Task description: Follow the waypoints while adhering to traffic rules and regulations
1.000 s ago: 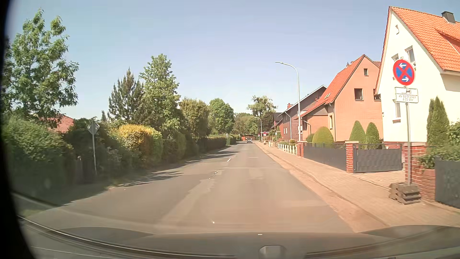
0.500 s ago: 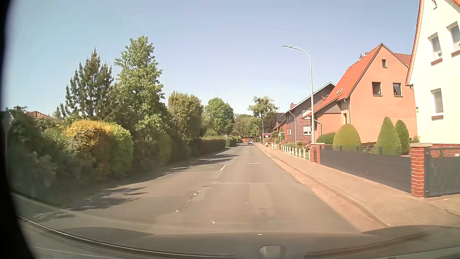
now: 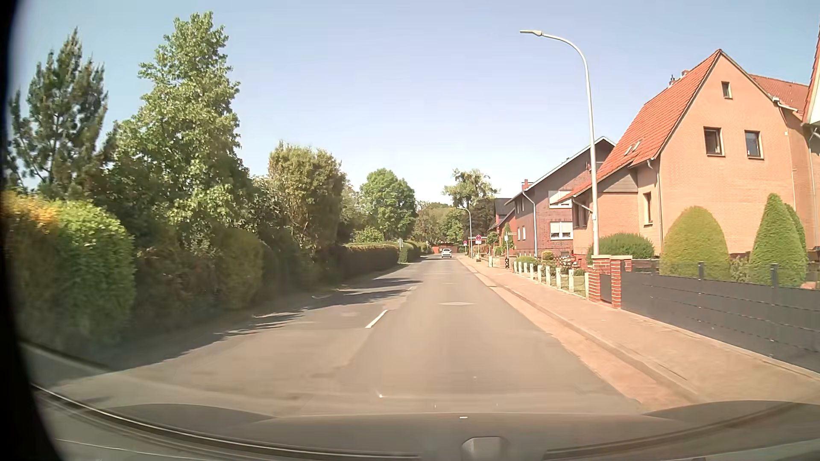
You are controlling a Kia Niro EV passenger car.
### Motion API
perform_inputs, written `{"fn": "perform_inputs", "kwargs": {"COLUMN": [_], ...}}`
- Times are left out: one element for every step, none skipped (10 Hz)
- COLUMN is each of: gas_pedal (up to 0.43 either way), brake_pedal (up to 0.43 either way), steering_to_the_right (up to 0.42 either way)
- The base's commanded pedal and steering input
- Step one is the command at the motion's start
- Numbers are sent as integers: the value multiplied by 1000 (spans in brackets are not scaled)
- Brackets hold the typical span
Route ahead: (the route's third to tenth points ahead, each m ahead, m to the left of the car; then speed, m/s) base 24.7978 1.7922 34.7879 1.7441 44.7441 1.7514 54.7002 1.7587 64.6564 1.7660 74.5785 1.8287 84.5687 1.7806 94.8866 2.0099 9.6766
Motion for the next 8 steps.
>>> {"fn": "perform_inputs", "kwargs": {"gas_pedal": [110,110,110,110,110,110,110,110], "brake_pedal": [6,6,6,6,6,6,6,6], "steering_to_the_right": [6,6,6,9,8,0,-5,-5]}}
